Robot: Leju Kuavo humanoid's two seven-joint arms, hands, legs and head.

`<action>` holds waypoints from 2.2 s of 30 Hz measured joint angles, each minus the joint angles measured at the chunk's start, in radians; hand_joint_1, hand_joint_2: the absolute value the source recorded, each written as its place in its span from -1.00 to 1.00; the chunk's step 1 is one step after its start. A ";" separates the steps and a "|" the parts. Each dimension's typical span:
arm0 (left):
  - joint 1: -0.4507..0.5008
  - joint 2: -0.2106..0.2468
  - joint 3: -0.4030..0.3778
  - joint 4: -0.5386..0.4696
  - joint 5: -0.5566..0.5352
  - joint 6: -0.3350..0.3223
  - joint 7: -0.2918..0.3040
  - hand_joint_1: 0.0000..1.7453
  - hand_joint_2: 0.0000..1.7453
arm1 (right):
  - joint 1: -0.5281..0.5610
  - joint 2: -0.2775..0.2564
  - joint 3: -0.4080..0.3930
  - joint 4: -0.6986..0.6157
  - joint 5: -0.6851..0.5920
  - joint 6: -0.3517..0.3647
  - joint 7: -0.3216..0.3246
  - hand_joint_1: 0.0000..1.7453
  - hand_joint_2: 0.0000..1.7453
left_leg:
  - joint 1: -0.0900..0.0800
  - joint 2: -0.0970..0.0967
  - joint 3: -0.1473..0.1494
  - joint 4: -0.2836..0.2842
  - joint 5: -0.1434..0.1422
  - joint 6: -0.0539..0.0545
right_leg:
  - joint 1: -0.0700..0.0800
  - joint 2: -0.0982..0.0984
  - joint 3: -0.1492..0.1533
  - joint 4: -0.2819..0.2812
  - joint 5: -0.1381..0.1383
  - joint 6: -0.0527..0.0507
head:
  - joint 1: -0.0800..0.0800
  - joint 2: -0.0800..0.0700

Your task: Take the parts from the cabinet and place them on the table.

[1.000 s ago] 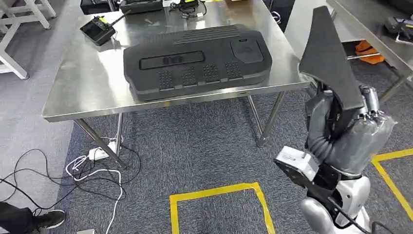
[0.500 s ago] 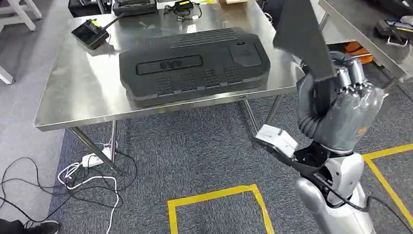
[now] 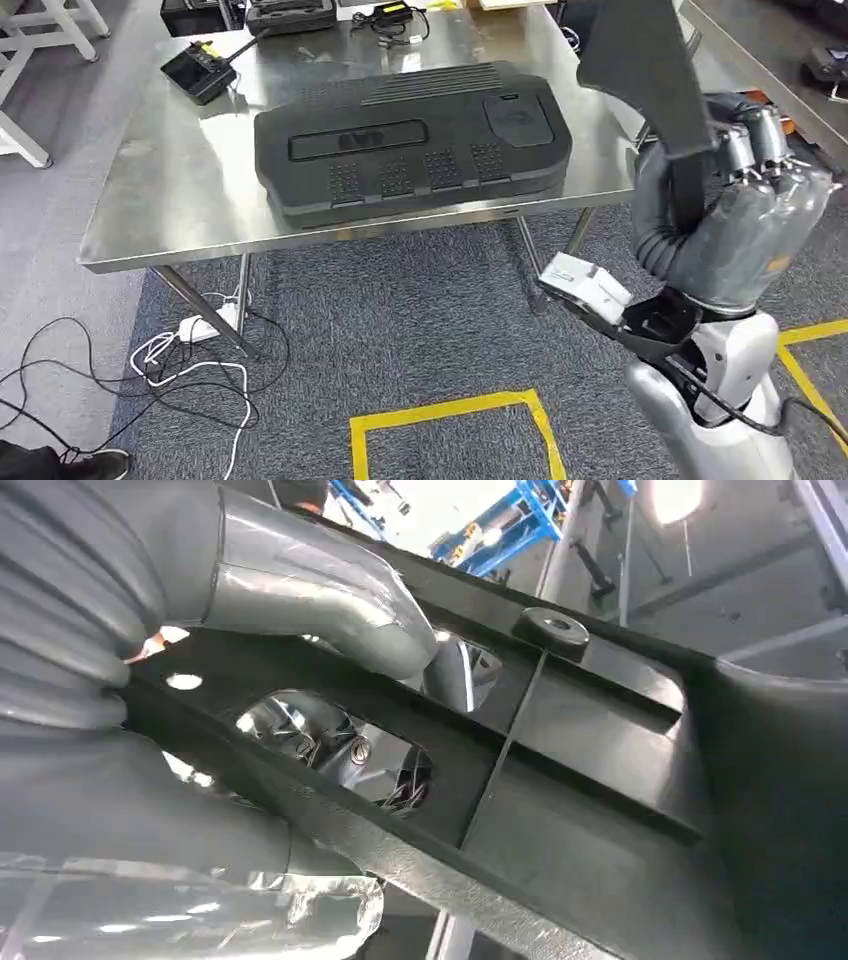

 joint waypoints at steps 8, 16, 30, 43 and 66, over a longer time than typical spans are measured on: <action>0.003 0.001 0.000 0.000 0.000 0.000 0.000 -1.00 1.00 | -0.005 0.000 0.013 0.000 -0.001 0.000 0.000 1.00 1.00 | 0.010 0.001 -0.108 0.117 0.047 -0.008 | 0.000 -0.001 0.051 -0.001 -0.038 -0.009 | -0.034 0.000; 0.004 0.003 0.000 0.000 0.009 0.004 -0.003 -1.00 1.00 | -0.028 -0.010 0.029 0.000 -0.024 0.002 0.018 1.00 1.00 | 0.004 0.001 -0.038 -0.036 0.072 0.030 | -0.001 -0.001 0.061 0.020 -0.076 0.028 | -0.037 0.000; 0.012 0.002 0.000 -0.001 0.014 0.019 -0.005 -1.00 1.00 | -0.032 -0.029 0.058 0.003 -0.043 -0.015 0.034 1.00 1.00 | -0.001 0.000 0.003 -0.016 0.008 0.002 | -0.002 0.000 -0.004 0.001 0.005 0.004 | -0.001 0.000; 0.013 0.004 0.000 -0.001 0.007 0.016 -0.006 -1.00 1.00 | -0.020 -0.032 0.065 0.003 -0.033 -0.023 0.034 1.00 1.00 | -0.008 0.001 -0.057 -0.005 0.065 0.015 | 0.000 0.005 0.058 -0.011 -0.044 0.012 | -0.040 0.000; 0.002 0.008 0.000 -0.001 0.016 0.009 -0.003 -1.00 1.00 | -0.061 -0.036 0.087 0.006 -0.049 -0.026 0.026 1.00 1.00 | 0.008 0.001 -0.125 0.252 -0.106 -0.017 | -0.001 -0.006 0.013 0.002 -0.009 -0.017 | -0.025 0.000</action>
